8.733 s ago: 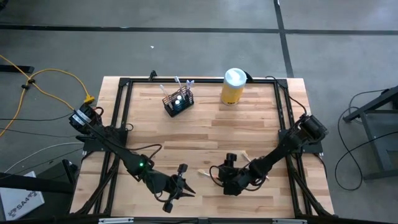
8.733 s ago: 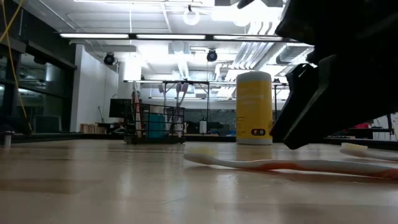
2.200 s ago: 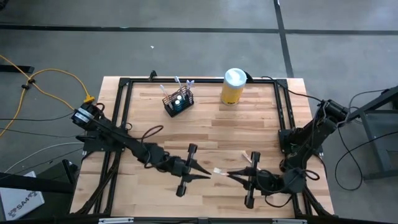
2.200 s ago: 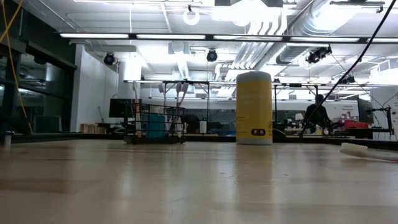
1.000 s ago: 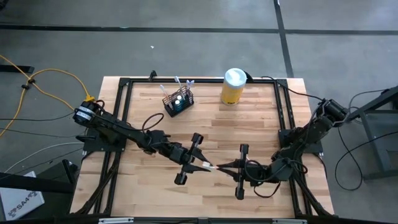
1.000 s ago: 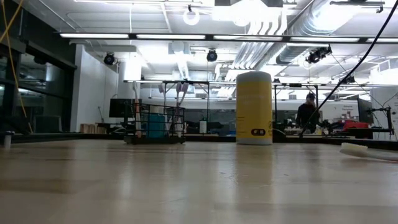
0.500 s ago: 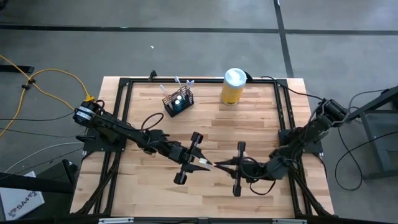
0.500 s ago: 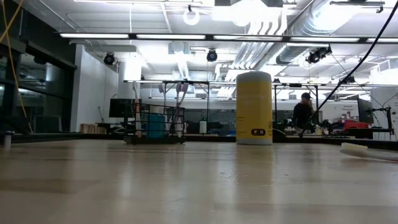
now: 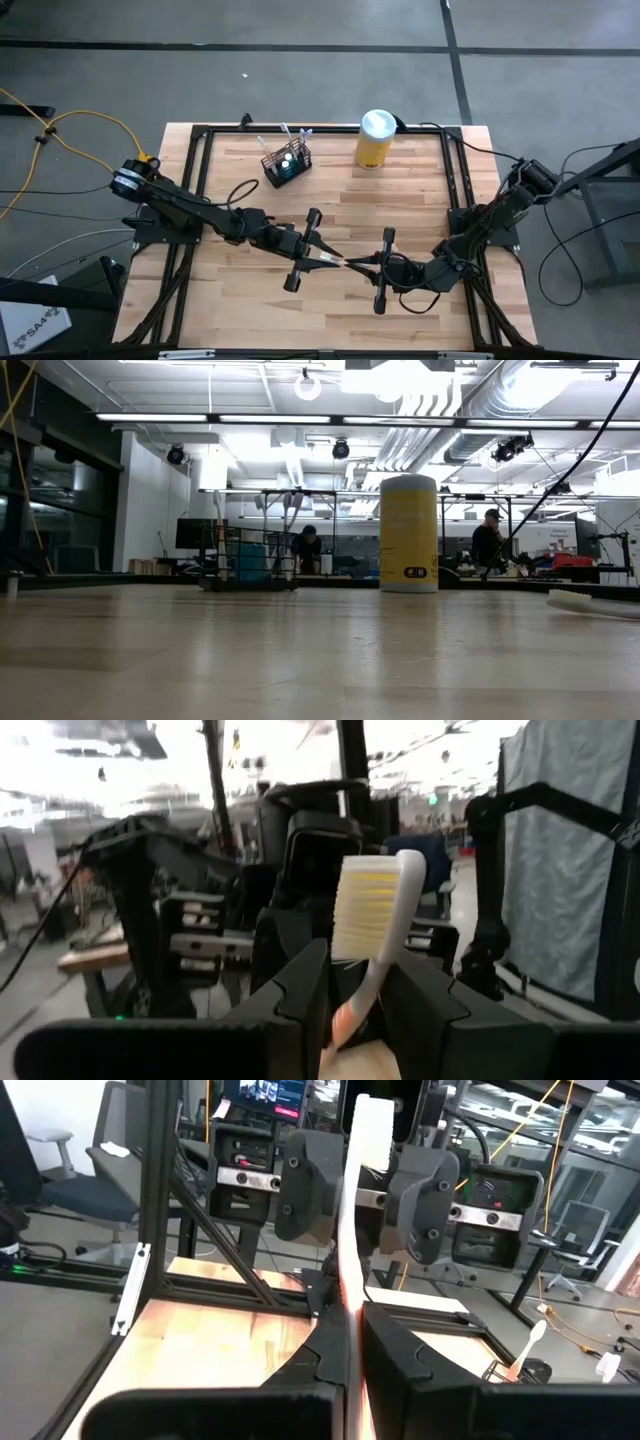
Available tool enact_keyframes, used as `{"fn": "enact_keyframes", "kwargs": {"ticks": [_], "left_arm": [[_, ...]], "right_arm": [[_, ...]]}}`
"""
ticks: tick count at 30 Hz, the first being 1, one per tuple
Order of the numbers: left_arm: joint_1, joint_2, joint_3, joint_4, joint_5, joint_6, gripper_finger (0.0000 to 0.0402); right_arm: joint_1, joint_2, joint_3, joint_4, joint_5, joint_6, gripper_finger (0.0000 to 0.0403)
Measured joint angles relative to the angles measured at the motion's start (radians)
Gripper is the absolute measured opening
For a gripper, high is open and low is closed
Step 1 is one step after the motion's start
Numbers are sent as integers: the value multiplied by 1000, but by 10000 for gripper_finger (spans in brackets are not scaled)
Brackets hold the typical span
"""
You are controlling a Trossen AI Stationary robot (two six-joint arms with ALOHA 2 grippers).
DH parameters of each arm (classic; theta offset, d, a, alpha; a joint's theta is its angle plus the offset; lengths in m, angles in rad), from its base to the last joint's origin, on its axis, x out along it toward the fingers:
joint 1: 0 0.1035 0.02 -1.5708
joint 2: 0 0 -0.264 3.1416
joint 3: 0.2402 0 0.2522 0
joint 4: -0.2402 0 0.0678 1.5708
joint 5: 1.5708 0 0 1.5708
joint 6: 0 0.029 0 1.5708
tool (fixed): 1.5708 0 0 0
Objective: Pick & Place toothbrushing station
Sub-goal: Put the left orange toothbrush into the left section of the wire organizer
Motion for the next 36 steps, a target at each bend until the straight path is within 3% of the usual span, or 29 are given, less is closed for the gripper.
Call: {"fn": "enact_keyframes", "kwargs": {"ticks": [8, 36], "left_arm": [[-29, -73, 0, -157, -86, -11, 84], [-23, -74, 0, -153, -82, -18, 83]], "right_arm": [[4, 0, 0, -21, -2, 12, 5], [3, 0, 0, -26, -1, 29, 5]]}}
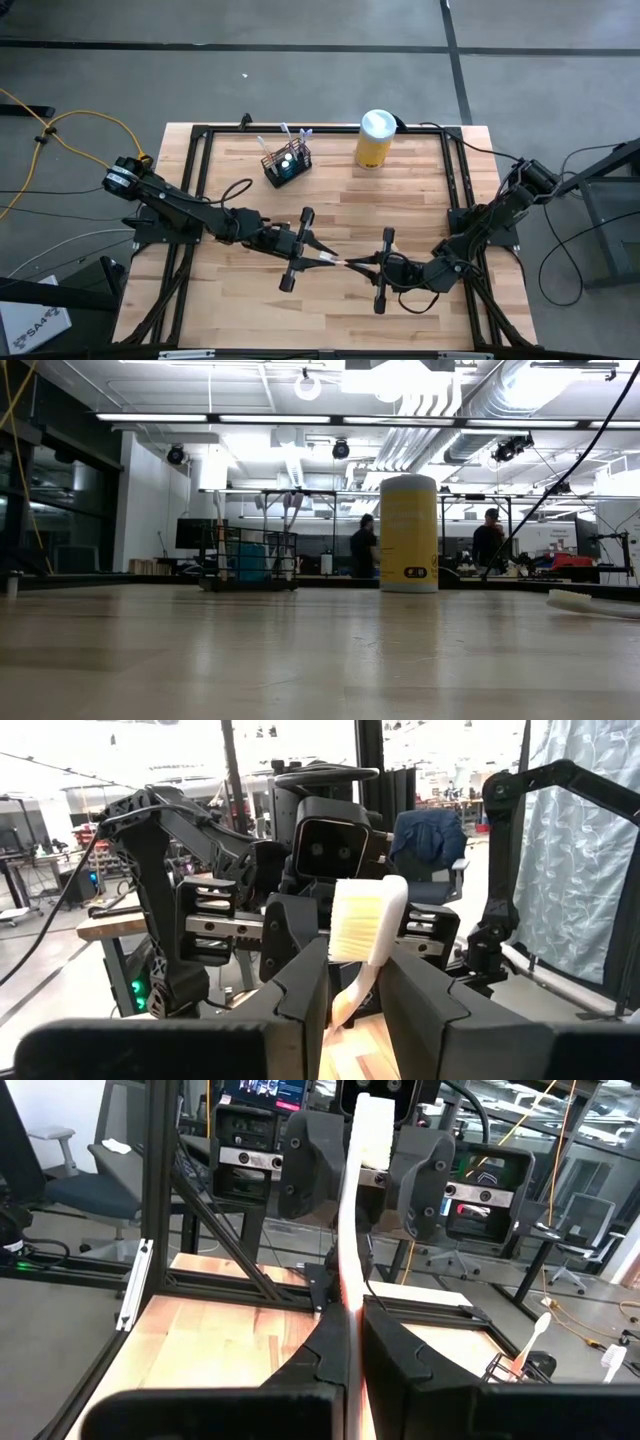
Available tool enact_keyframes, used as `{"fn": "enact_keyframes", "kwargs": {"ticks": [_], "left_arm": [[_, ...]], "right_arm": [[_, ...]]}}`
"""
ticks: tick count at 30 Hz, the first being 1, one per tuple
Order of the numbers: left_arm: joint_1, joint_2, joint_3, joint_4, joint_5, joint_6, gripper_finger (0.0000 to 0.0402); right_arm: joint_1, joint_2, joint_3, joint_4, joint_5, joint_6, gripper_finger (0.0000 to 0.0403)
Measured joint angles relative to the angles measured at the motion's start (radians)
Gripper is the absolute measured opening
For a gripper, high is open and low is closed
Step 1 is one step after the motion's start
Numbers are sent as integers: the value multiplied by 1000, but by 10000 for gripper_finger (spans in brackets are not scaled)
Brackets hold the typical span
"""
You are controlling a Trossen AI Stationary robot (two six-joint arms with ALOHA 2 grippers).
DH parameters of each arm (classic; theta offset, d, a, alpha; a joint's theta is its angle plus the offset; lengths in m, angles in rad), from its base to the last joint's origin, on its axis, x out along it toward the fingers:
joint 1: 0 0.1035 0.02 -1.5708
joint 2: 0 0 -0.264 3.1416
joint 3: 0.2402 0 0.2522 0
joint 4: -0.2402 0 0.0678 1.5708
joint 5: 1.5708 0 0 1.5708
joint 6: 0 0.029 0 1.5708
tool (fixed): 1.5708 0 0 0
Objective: Pick & Place toothbrushing station
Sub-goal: Put the left orange toothbrush into the left section of the wire organizer
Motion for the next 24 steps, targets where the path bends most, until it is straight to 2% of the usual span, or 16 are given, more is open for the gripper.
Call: {"fn": "enact_keyframes", "kwargs": {"ticks": [5, 11, 17, 24], "left_arm": [[0, 0, 0, 0, 2, 0, 75], [0, 3, 0, 0, 14, 0, 14], [0, 4, 0, 5, 26, 1, 7], [0, 5, 0, 11, 23, 1, 5]], "right_arm": [[0, 0, 0, 0, 0, 0, 5], [0, 0, 0, -1, 0, 0, 5], [0, 0, 0, -1, -12, 9, 7], [0, 0, 0, 0, -15, 15, 58]]}}
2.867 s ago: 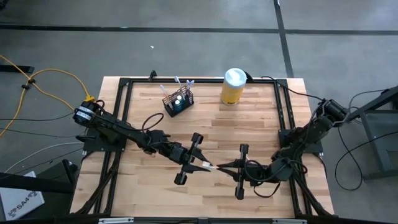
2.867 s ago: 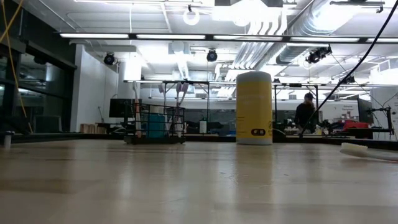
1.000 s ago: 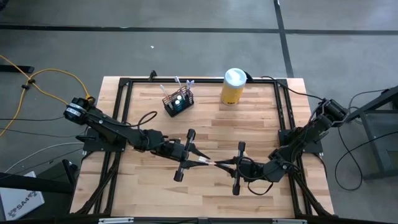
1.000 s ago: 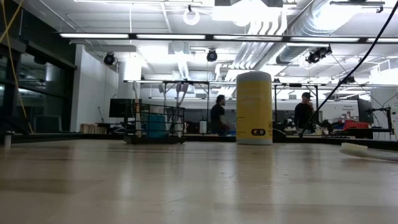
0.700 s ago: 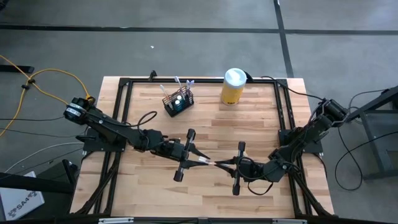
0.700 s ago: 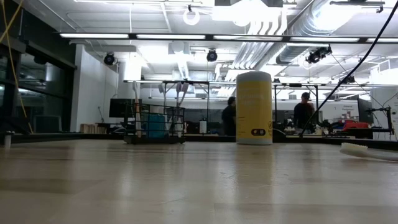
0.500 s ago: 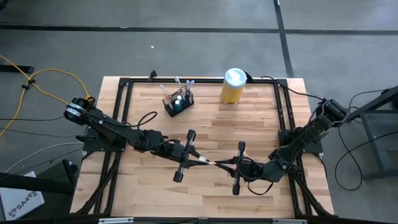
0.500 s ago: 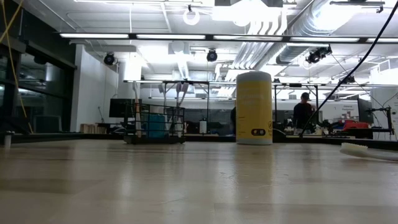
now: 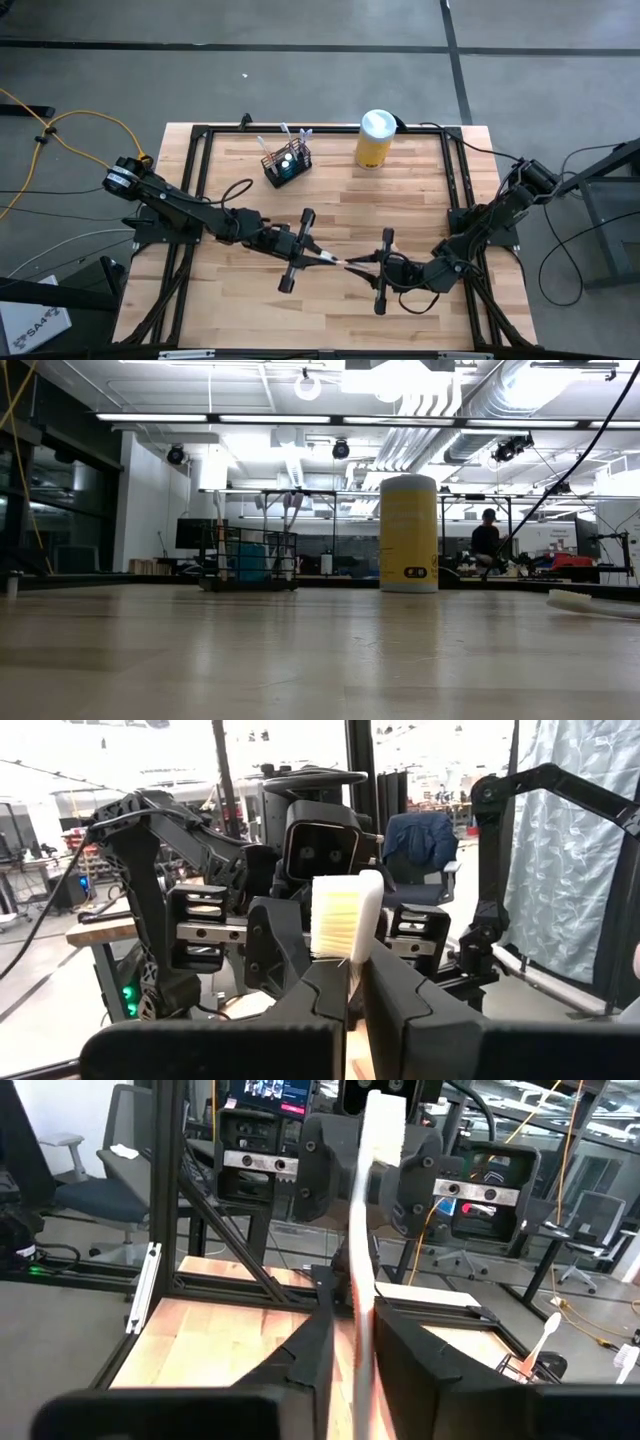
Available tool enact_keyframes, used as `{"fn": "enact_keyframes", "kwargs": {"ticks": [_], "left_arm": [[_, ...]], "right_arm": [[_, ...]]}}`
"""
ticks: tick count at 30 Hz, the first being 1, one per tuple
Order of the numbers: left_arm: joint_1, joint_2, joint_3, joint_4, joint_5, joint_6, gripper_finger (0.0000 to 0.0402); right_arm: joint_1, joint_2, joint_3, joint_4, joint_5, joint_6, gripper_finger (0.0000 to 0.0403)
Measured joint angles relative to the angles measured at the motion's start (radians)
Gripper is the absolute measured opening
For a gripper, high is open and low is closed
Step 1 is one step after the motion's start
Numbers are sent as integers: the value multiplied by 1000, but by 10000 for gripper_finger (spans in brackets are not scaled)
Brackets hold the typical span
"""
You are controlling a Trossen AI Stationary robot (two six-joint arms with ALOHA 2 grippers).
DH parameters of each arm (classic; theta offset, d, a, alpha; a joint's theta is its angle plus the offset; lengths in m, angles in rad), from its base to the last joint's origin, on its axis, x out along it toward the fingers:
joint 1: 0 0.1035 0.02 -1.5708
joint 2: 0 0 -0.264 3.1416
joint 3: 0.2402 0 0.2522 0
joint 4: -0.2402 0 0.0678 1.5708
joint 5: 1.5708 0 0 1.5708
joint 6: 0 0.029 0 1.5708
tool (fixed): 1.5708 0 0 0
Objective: Pick & Place toothbrushing station
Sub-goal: Put the left orange toothbrush into the left section of the wire organizer
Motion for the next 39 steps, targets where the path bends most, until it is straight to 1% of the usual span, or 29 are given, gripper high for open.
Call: {"fn": "enact_keyframes", "kwargs": {"ticks": [3, 6, 9, 11, 13, 15, 19, 22, 23, 25, 29, 33, 36, 39], "left_arm": [[0, 0, 0, 0, -12, 19, 5], [0, 0, 1, -10, -84, 40, 4], [0, 0, 1, -32, -150, 39, 4], [0, 0, 1, -48, -198, 36, 4], [0, 0, 1, -70, -284, 36, 4], [-6, -9, 1, -112, -403, 35, 4], [-23, -42, 1, -194, -661, 17, 4], [-45, -75, 1, -275, -808, -5, 3], [-50, -87, 1, -308, -845, -29, 3], [-57, -121, 1, -411, -884, -105, 3], [-40, -191, 1, -648, -904, -299, 3], [-13, -252, 1, -850, -948, -450, 3], [14, -287, 1, -964, -952, -529, 3], [46, -315, 1, -1061, -953, -615, 3]], "right_arm": [[1, 0, 0, 26, 26, -1, 81], [9, 0, 0, 55, 76, -54, 100], [37, 0, 0, 106, 172, -159, 117], [59, -1, 0, 123, 258, -221, 128], [81, 0, 0, 135, 353, -263, 137], [104, 0, 0, 144, 444, -283, 144], [149, 0, 0, 138, 552, -281, 153], [173, 0, 0, 117, 566, -273, 153], [179, 0, 0, 112, 565, -259, 152], [183, 0, 0, 96, 553, -221, 151], [187, 0, 0, 20, 550, -138, 150], [186, 0, 0, -70, 548, -39, 150], [185, 0, 0, -122, 534, 27, 150], [177, 0, 0, -145, 494, 72, 150]]}}
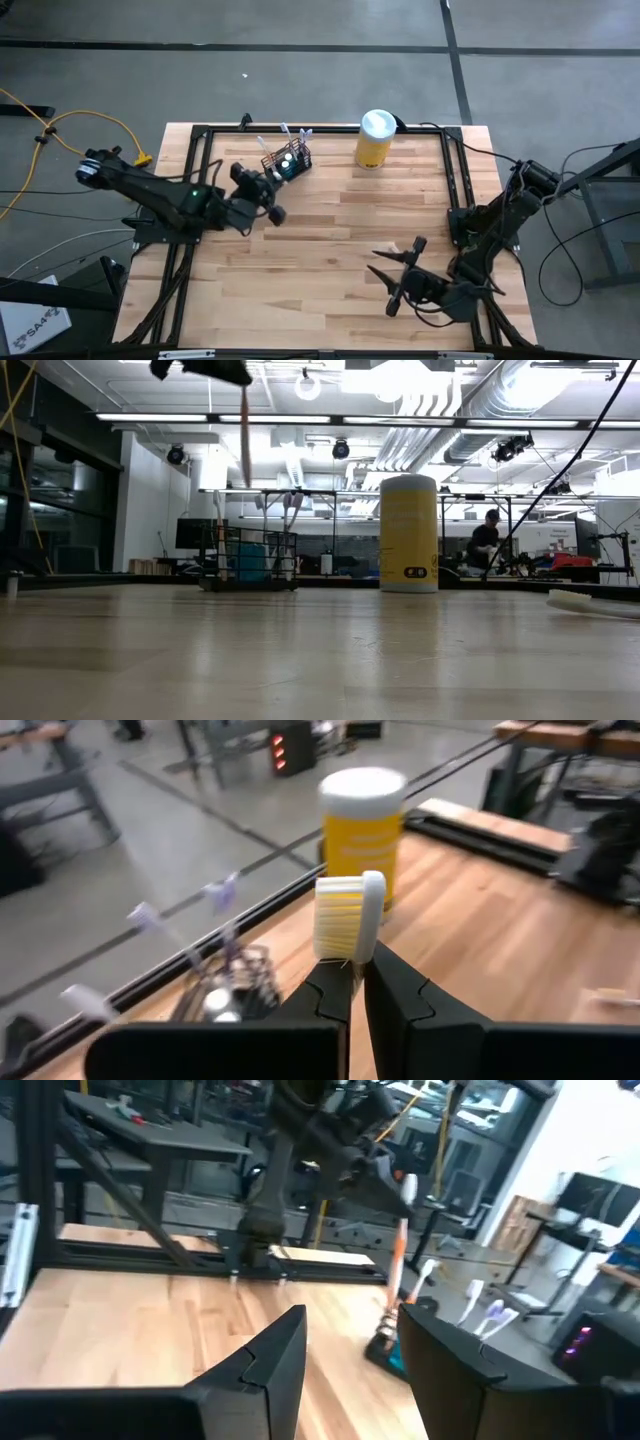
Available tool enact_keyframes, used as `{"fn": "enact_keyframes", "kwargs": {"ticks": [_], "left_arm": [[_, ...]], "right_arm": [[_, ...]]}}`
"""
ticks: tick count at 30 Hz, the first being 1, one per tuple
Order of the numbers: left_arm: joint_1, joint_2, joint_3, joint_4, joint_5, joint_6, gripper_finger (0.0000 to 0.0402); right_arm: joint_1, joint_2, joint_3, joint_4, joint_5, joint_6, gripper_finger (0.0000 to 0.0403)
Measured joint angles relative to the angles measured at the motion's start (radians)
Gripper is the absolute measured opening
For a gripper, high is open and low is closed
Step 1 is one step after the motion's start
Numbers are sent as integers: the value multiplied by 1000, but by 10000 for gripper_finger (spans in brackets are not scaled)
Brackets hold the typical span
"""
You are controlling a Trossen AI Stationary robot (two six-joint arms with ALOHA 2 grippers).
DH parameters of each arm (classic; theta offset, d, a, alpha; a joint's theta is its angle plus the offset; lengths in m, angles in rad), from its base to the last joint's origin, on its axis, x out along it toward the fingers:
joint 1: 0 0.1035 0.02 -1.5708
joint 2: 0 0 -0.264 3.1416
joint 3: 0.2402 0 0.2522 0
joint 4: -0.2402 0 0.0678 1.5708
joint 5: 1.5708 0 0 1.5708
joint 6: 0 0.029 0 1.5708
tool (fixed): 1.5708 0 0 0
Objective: Pick & Place toothbrushing station
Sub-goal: Put the left orange toothbrush into the left section of the wire organizer
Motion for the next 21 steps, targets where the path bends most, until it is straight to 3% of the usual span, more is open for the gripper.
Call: {"fn": "enact_keyframes", "kwargs": {"ticks": [11, 21], "left_arm": [[78, -17, 0, -227, -34, -179, 3], [203, -17, -1, -256, -23, -220, 3]], "right_arm": [[-45, 0, 0, -29, -116, 45, 150], [-72, 0, 0, -28, -176, 46, 149]]}}
